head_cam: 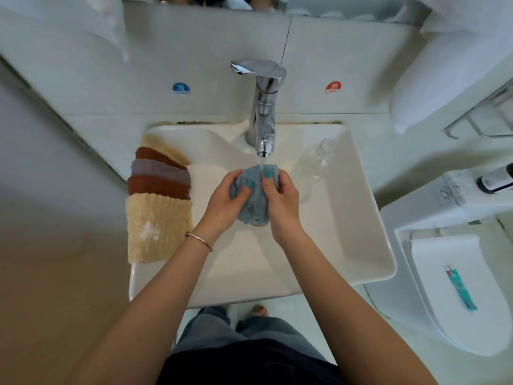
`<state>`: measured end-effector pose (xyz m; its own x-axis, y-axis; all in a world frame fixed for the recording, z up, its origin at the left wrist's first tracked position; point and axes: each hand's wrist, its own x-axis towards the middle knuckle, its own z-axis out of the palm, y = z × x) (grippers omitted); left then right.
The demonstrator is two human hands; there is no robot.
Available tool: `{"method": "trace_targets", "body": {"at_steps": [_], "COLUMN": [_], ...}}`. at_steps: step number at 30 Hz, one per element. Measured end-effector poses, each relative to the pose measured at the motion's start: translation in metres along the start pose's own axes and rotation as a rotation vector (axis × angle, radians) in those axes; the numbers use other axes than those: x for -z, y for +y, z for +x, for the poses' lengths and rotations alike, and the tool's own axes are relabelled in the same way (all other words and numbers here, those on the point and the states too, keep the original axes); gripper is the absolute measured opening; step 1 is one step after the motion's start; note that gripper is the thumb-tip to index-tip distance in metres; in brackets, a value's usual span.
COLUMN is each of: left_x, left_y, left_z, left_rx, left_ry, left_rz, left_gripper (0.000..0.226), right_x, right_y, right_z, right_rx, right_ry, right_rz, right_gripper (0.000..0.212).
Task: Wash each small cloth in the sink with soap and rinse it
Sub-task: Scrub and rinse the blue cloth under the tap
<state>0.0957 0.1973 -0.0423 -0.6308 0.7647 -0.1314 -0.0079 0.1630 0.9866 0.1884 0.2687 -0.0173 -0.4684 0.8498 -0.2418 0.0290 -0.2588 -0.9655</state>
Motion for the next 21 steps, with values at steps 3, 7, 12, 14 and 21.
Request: {"method": "trace_targets", "body": {"at_steps": [3, 7, 12, 14, 21], "left_x": [-0.012, -0.029, -0.043, -0.046, -0.052], "left_y": [0.009, 0.019, 0.02, 0.019, 0.015], "left_z": [-0.001, -0.007, -0.006, -0.002, 0.014], "left_rx": [-0.059, -0.064, -0.059, -0.05, -0.033], "left_ry": [0.112, 0.166, 0.341, 0.39, 0.445], "left_rz": [-0.057, -0.118, -0.073, -0.083, -0.004], "left_gripper": [0.021, 0.017, 0.01, 0.019, 0.04], "right_x": [0.004, -0.003, -0.012, -0.014, -0.015], "right_y": [0.007, 0.011, 0.011, 0.011, 0.01], "right_z": [-0.002, -0.007, 0.0, 0.003, 0.02], "right_rx": [0.063, 0.102, 0.101, 0.117, 0.04], "right_ry": [-0.053, -0.117, -0.004, 0.003, 0.047], "right_rz": [-0.076, -0.191, -0.193, -0.227, -0.308], "right_gripper": [0.017, 0.014, 0.015, 0.021, 0.026]}}
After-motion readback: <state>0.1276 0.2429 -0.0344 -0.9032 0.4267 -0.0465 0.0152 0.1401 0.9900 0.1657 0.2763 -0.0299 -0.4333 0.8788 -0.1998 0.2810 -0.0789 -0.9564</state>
